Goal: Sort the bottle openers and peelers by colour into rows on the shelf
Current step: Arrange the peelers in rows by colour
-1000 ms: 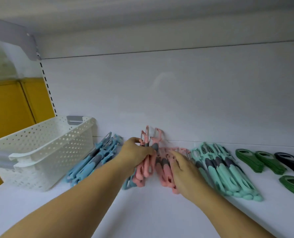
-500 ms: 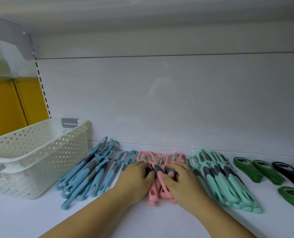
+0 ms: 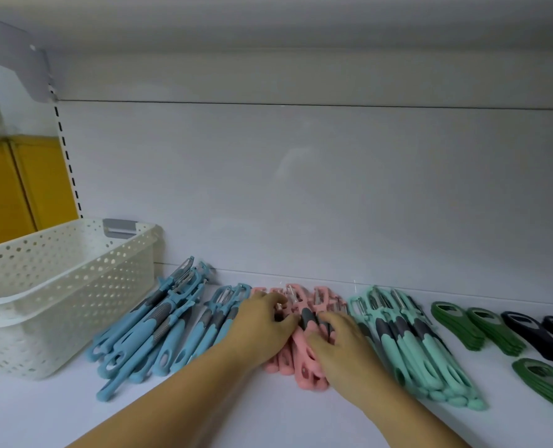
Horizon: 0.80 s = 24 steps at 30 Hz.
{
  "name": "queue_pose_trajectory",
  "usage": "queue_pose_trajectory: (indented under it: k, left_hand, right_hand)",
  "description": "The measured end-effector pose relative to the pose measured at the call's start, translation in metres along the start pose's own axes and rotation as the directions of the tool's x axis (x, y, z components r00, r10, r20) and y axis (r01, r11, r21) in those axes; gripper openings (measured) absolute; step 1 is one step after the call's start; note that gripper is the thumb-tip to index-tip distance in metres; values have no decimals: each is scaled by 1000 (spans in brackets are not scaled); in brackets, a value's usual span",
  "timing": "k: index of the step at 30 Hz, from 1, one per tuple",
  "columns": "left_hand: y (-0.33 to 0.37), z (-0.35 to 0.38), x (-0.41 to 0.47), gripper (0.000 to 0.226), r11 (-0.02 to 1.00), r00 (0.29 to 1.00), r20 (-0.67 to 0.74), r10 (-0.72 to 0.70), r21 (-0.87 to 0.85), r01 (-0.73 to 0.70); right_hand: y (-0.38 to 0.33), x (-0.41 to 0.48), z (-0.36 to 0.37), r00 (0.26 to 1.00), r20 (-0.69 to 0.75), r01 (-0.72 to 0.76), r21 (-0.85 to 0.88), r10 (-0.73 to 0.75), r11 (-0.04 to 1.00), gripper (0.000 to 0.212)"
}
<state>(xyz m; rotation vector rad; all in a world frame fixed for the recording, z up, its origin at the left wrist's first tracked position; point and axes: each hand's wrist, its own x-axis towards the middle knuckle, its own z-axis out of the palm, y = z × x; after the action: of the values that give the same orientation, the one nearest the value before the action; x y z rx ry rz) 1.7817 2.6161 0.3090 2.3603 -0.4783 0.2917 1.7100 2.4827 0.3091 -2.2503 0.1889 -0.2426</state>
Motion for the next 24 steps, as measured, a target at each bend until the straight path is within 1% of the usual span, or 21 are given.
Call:
queue_pose_trajectory:
  k: [2, 4, 6, 7, 8, 10, 11, 12, 14, 15, 16, 17, 18, 21, 24]
  left_hand:
    - [-2, 9, 0, 32, 1000, 998, -61, 3, -22, -5]
    - [-6, 14, -1, 32, 998, 994, -111, 2, -67, -9]
    - [-10, 14, -2, 38, 989, 995, -103, 13, -145, -28]
    - [-11, 12, -2, 45, 982, 998, -60, 14, -186, -25]
    - [-11, 9, -3, 57, 978, 1000, 7, 20, -207, -18]
    - [-10, -1, -8, 85, 982, 981, 188, 41, -191, -5]
    - [-10, -7, -11, 92, 981, 953, 298, 56, -192, 2]
    - [-10, -14, -14, 94, 980, 910, 409, 71, -201, 14]
    - [-11, -24, -19, 98, 988, 803, 591, 79, -154, 17]
    - [-12, -25, -22, 103, 995, 761, 645, 71, -95, -12]
    - [-11, -23, -24, 108, 998, 744, 665, 66, -44, -49]
    - [-11, -18, -25, 111, 997, 754, 652, 71, -17, -79]
    - [-10, -11, -26, 110, 995, 781, 618, 90, -13, -104]
    - [-13, -1, -24, 108, 984, 850, 504, 151, 2, -176]
    - [-16, -6, -20, 105, 968, 873, 445, 201, 47, -246]
  right_hand:
    - [0, 0, 0, 1000, 25, -16, 18, 16, 1000, 16]
    - [3, 1, 2, 999, 41, -20, 6, 19, 1000, 25]
    - [2, 1, 4, 999, 38, -6, -30, 7, 1000, 35]
    - [2, 1, 5, 1000, 27, 8, -30, -7, 1000, 36]
    - [1, 2, 6, 1000, 23, 12, -22, -11, 1000, 35]
    - [1, 3, 8, 999, 41, -8, 7, 8, 1000, 34]
    - [1, 4, 7, 998, 64, -18, 25, 17, 1000, 36]
    - [0, 4, 6, 996, 83, -18, 38, 15, 999, 37]
    - [-1, 4, 3, 997, 71, -16, 101, 9, 995, 36]
    - [-3, 2, 1, 998, 54, -33, 164, 25, 986, 33]
    - [-4, 1, 0, 998, 44, -55, 229, 46, 972, 29]
    - [-5, 1, 0, 997, 33, -74, 284, 67, 956, 24]
    - [-6, 0, 0, 996, 28, -88, 323, 84, 942, 19]
    - [-8, 0, 1, 992, -11, -113, 418, 129, 901, 15]
    - [-12, -1, 1, 982, -40, -145, 470, 186, 871, 16]
